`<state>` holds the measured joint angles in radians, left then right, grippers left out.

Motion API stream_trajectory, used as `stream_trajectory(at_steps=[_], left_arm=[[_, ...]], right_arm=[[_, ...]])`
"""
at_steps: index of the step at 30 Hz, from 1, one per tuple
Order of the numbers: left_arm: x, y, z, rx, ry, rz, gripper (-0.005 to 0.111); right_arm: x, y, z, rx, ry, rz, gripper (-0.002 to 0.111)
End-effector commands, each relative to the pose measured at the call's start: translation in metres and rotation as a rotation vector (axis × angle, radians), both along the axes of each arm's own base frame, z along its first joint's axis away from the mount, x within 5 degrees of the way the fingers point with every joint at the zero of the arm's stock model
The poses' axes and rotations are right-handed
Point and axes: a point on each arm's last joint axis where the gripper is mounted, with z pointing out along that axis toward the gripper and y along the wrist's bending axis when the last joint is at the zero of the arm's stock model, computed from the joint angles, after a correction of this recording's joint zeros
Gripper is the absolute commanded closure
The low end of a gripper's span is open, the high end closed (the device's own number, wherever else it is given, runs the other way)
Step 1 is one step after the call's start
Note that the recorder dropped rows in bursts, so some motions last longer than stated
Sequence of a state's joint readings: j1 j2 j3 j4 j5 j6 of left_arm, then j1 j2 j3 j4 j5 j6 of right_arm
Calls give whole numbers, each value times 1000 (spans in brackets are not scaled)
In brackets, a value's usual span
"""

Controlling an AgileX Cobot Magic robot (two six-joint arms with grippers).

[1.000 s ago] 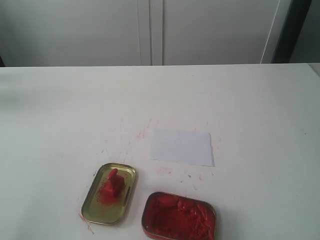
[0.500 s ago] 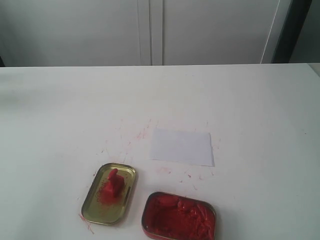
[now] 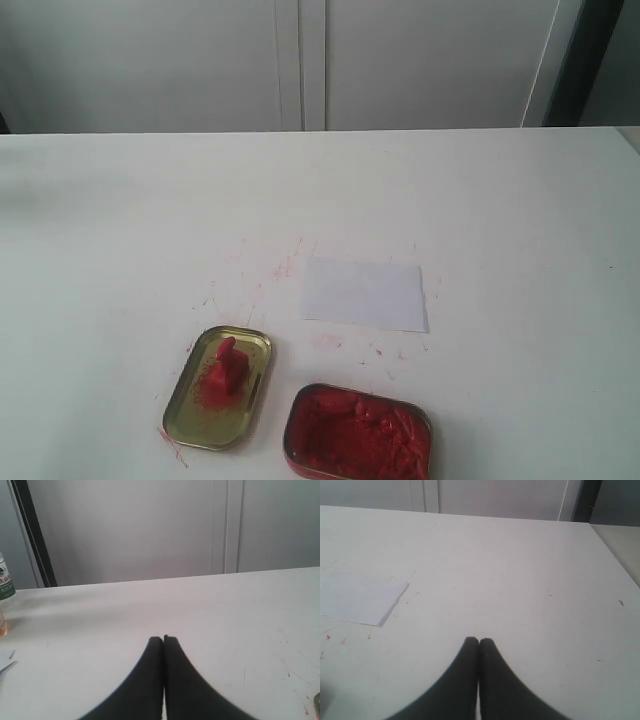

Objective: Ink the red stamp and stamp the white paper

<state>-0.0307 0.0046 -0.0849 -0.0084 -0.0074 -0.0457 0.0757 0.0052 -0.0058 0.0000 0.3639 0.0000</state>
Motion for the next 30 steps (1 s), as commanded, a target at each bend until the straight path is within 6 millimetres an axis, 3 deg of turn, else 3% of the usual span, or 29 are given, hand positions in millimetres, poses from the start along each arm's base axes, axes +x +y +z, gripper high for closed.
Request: stream_trajectory(at_steps=[1,11,17,25,30], left_arm=[[-5,0,14,0,29,-6,107],[-3,-2,36,-18,131,-22,107],[3,-4,49,-10,346,-41,107],[46,-7,46,23,837,-73,107],[78,-18,47,17,1015,-181,107]], right_arm=[[0,0,0,1,-14,-7,108],[0,0,0,1,-14,-7,108],[0,0,0,1,-14,-7,108],[0,0,0,1,-14,-7,108],[0,0,0,1,-14,-7,108]])
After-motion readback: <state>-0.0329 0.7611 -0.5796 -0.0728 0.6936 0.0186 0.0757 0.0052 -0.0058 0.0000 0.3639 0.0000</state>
